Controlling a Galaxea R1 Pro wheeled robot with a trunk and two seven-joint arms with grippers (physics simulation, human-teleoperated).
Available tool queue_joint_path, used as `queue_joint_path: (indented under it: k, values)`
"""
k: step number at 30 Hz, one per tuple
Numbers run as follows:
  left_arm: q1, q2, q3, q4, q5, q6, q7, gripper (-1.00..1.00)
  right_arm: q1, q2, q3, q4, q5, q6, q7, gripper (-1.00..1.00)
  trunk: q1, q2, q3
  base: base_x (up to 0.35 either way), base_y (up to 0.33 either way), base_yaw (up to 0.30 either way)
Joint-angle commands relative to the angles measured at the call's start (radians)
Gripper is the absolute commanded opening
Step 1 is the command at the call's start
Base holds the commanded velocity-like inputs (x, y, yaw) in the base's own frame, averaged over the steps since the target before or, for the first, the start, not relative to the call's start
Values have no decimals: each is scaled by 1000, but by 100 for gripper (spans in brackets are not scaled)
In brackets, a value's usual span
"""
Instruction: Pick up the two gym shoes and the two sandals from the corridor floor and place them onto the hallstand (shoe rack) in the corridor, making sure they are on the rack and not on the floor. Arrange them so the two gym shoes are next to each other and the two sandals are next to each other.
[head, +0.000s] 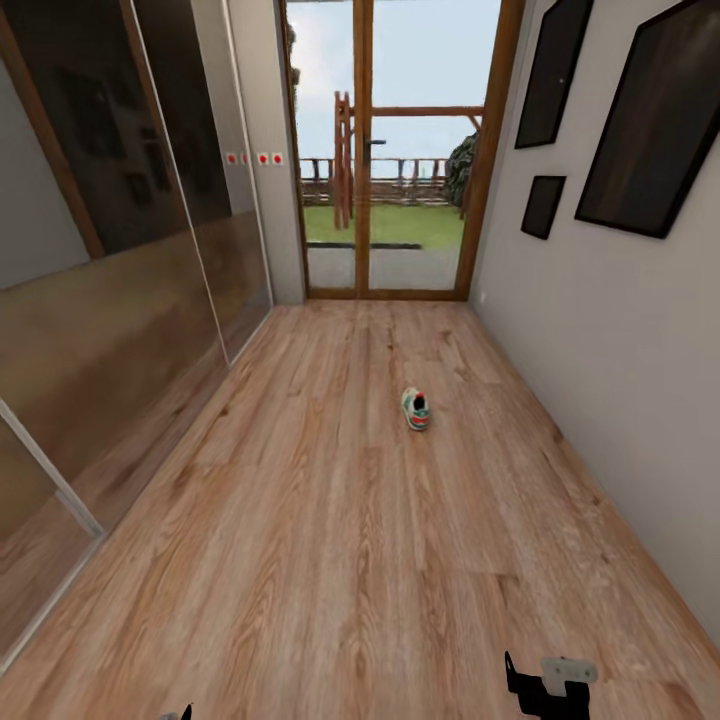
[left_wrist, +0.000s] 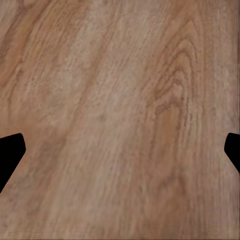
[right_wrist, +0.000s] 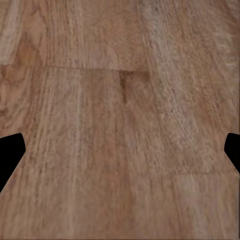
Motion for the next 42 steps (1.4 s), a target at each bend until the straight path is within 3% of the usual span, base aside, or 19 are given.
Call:
queue_joint_path:
  k: [1, 24, 42]
  values:
    - [-1, 1, -8, 1, 11, -4, -3, 100, 0, 0, 9, 0, -9, -2, -2, 100, 0, 0, -1, 287, -207, 0]
    - [-1, 1, -8, 1, 11, -4, -3, 100, 0, 0, 9, 0, -9, -2, -2, 100, 0, 0, -1, 286, -208, 3]
    - [-1, 1, -8, 1, 11, -4, -3, 100, 0, 0, 9, 0, -11, -2, -2, 100, 0, 0, -1, 286, -208, 164]
